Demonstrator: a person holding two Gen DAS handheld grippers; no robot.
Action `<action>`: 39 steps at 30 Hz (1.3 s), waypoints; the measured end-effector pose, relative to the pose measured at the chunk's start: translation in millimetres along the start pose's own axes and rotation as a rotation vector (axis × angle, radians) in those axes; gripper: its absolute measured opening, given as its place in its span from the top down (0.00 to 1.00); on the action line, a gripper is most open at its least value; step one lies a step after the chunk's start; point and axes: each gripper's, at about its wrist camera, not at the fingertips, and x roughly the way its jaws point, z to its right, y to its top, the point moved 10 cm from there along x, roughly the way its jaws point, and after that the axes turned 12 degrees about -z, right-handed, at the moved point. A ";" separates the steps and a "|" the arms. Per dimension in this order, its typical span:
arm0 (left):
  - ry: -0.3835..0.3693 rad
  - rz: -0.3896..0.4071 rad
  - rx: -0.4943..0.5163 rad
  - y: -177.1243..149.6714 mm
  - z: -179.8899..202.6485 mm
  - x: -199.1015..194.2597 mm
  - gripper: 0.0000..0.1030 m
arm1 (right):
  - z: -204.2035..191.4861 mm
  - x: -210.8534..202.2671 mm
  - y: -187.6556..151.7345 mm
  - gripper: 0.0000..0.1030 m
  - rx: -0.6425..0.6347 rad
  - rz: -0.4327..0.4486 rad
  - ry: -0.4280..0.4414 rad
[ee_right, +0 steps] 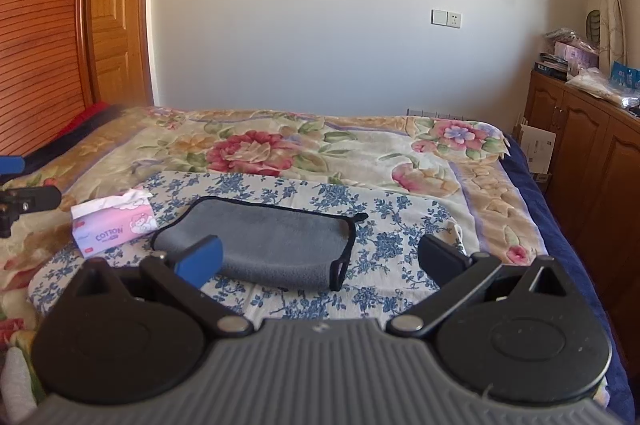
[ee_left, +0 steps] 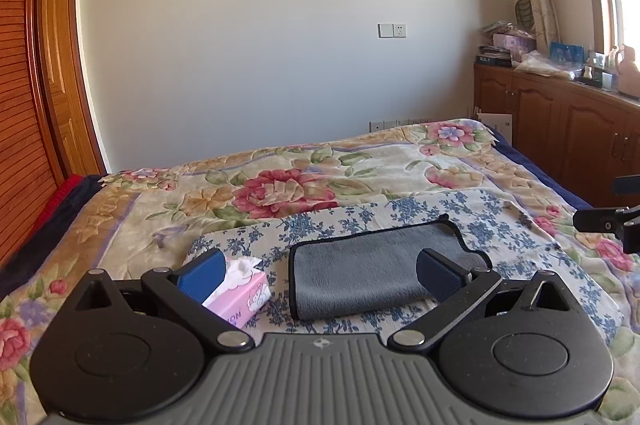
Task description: Fold towel
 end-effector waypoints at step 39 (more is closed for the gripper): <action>0.018 -0.080 -0.038 -92.0 -5.6 -35.4 0.00 | -19.4 -37.4 -63.2 0.00 0.022 -0.011 -0.007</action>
